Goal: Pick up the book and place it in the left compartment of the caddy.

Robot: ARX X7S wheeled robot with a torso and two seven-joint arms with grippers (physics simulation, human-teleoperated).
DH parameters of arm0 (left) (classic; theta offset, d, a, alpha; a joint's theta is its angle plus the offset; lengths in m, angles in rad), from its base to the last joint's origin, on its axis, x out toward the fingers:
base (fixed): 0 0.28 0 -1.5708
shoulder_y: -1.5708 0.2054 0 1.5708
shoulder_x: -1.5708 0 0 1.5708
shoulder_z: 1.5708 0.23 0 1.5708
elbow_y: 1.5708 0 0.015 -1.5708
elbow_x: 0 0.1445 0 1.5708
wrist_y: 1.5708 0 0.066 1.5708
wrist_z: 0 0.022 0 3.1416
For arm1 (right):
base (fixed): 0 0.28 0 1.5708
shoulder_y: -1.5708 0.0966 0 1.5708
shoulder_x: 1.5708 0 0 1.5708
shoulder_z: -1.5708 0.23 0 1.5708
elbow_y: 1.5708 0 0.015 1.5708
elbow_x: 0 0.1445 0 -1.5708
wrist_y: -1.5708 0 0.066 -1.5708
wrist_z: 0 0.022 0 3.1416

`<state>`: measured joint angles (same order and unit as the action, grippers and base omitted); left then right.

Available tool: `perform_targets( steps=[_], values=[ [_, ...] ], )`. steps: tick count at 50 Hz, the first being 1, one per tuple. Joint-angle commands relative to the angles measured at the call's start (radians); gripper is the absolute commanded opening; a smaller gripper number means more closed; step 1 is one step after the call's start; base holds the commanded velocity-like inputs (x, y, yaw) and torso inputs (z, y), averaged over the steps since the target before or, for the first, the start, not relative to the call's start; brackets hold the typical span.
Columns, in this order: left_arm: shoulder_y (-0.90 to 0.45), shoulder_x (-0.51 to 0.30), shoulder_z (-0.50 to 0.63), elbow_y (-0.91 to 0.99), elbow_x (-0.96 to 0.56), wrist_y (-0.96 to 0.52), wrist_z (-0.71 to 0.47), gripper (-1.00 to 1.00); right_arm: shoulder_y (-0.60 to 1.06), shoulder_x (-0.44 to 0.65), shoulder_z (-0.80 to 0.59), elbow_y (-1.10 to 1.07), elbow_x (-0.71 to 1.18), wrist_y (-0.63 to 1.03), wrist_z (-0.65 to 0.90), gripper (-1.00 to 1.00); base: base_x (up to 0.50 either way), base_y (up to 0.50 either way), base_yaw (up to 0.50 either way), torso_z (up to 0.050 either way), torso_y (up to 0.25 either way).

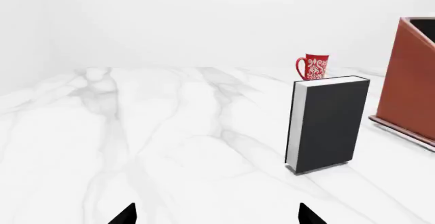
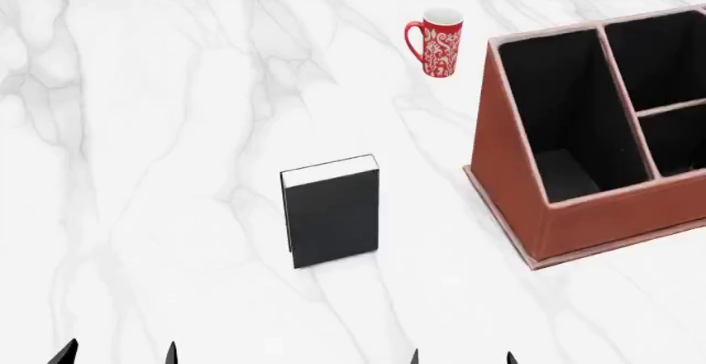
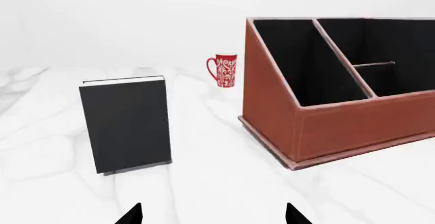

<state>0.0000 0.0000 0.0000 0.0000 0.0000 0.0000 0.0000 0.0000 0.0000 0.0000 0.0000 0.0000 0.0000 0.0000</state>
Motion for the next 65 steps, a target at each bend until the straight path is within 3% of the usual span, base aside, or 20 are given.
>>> perform_targets(
  steps=[1, 17, 25, 26, 29, 34, 44, 54, 65],
  values=[
    [0.001, -0.015, 0.019, 0.001, -0.015, -0.001, -0.020, 1.00, -0.002, 0.016, -0.024, 0.003, 0.002, -0.007, 0.026, 1.00, 0.00, 0.00, 0.00, 0.000, 0.000],
    [-0.001, -0.056, 0.072, 0.008, -0.027, -0.022, -0.084, 1.00, -0.005, 0.055, -0.073, 0.001, 0.023, -0.018, 0.086, 1.00, 0.00, 0.00, 0.00, 0.000, 0.000],
    [0.004, -0.078, 0.103, 0.123, 0.024, -0.092, -0.127, 1.00, -0.016, 0.069, -0.063, -0.123, 0.084, 0.058, 0.092, 1.00, 0.00, 0.00, 0.00, 0.000, 0.000],
    [0.001, -0.028, 0.053, 0.008, 0.030, -0.043, -0.052, 1.00, -0.001, 0.028, -0.033, -0.001, 0.044, 0.014, 0.018, 1.00, 0.00, 0.00, 0.00, 0.000, 0.000],
    [0.004, -0.035, 0.059, 0.009, 0.020, -0.027, -0.065, 1.00, -0.011, 0.037, -0.044, -0.005, 0.036, -0.012, 0.039, 1.00, 0.00, 0.00, 0.00, 0.000, 0.000],
    [-0.024, -0.047, 0.075, 0.034, 0.046, -0.139, -0.105, 1.00, -0.005, 0.041, -0.019, -0.052, 0.121, 0.055, 0.045, 1.00, 0.00, 0.00, 0.00, 0.000, 0.000],
    [-0.049, -0.068, -0.021, 0.387, -0.054, -0.296, -0.150, 1.00, 0.050, 0.074, 0.027, -0.404, 0.198, 0.291, 0.134, 1.00, 0.00, 0.00, 0.00, 0.000, 0.000],
    [-0.097, -0.134, -0.019, 0.692, 0.000, -0.502, -0.181, 1.00, 0.150, 0.094, 0.093, -0.700, 0.346, 0.567, 0.226, 1.00, 0.00, 0.00, 0.00, 0.000, 0.000],
    [-0.102, -0.183, 0.014, 0.965, 0.087, -0.669, -0.215, 1.00, 0.230, 0.113, 0.179, -0.900, 0.489, 0.758, 0.313, 1.00, 0.00, 0.00, 0.00, 0.000, 0.000]
  ],
)
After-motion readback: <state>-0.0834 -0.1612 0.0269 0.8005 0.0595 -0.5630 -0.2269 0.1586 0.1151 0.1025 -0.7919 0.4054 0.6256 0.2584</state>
